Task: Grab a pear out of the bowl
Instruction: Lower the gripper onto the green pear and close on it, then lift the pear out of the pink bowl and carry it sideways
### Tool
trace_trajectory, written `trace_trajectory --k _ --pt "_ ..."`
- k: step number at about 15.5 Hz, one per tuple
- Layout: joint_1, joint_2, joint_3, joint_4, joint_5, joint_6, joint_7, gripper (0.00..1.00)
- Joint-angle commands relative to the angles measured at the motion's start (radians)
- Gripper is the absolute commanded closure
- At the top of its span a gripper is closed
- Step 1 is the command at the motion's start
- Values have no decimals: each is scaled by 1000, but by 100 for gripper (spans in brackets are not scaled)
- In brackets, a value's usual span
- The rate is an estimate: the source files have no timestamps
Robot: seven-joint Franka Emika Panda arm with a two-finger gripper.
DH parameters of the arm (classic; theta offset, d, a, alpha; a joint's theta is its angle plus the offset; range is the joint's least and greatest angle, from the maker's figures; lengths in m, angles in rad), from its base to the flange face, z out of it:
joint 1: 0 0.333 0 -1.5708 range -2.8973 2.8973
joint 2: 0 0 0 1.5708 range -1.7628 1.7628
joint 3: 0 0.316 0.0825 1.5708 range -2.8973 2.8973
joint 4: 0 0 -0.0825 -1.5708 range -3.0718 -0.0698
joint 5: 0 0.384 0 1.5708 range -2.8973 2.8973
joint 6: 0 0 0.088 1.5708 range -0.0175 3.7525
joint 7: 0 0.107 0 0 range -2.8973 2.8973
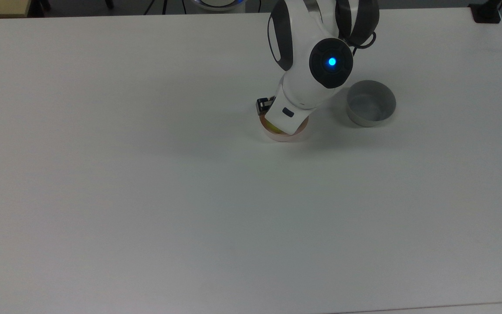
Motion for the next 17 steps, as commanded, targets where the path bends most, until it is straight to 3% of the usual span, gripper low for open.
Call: trace_trajectory --k 1,4,8,17 --pt "18 -2 -13 -22 -8 46 -12 36" --pt "27 1 -13 -22 -10 53 -12 37" --pt "26 -3 -13 -19 -8 50 -14 63" --pt "10 -169 -23 -12 7 -81 -84 66"
